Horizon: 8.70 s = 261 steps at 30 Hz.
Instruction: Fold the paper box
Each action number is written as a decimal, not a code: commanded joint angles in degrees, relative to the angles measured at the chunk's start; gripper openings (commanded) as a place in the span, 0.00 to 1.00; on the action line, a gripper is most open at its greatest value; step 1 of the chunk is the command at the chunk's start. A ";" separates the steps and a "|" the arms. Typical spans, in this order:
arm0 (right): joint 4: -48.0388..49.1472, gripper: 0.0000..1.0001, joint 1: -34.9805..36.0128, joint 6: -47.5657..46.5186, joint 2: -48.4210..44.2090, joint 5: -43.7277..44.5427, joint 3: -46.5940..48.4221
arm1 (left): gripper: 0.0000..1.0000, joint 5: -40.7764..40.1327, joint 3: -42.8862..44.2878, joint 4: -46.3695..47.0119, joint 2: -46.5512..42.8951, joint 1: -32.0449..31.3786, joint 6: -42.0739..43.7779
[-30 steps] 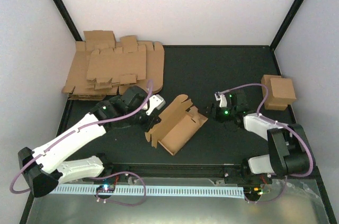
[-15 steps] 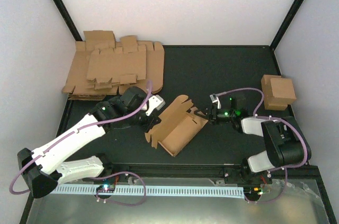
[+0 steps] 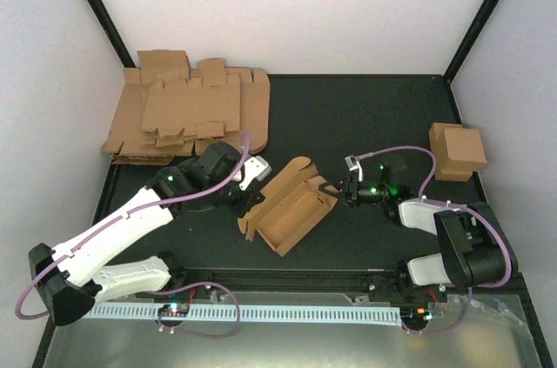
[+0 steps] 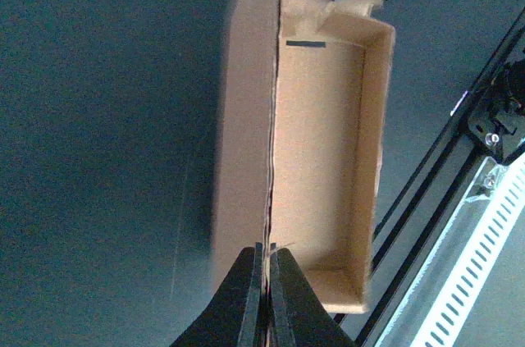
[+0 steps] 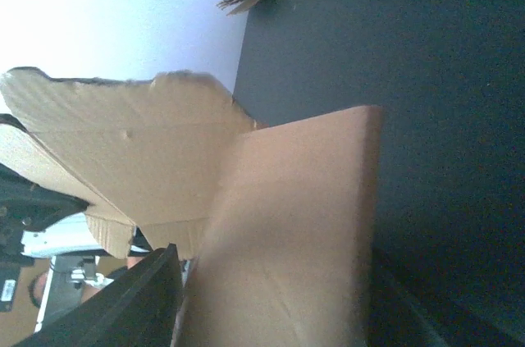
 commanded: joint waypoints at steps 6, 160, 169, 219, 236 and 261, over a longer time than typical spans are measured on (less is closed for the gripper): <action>-11.23 0.83 2.36 -10.41 -6.24 -0.74 3.30 | 0.02 0.62 1.34 2.14 0.96 0.74 -0.32; -42.58 0.03 41.11 -10.81 -2.39 83.95 15.03 | 0.99 -16.88 -12.97 10.29 -17.04 3.29 -20.91; -42.61 0.02 41.09 -10.61 -2.09 84.37 14.97 | 0.99 -14.67 -22.00 21.89 -17.93 3.87 -26.72; -45.49 0.45 41.11 -4.14 -3.94 82.79 14.80 | 0.99 -16.31 -27.04 25.47 -20.05 3.90 -24.69; -55.60 0.88 40.05 -6.99 -5.13 80.05 21.06 | 0.99 -16.45 -27.53 26.41 -19.55 3.88 -23.45; -57.61 0.64 35.70 -13.54 4.65 77.94 25.24 | 0.84 -7.95 -22.81 33.32 -7.72 10.81 -19.56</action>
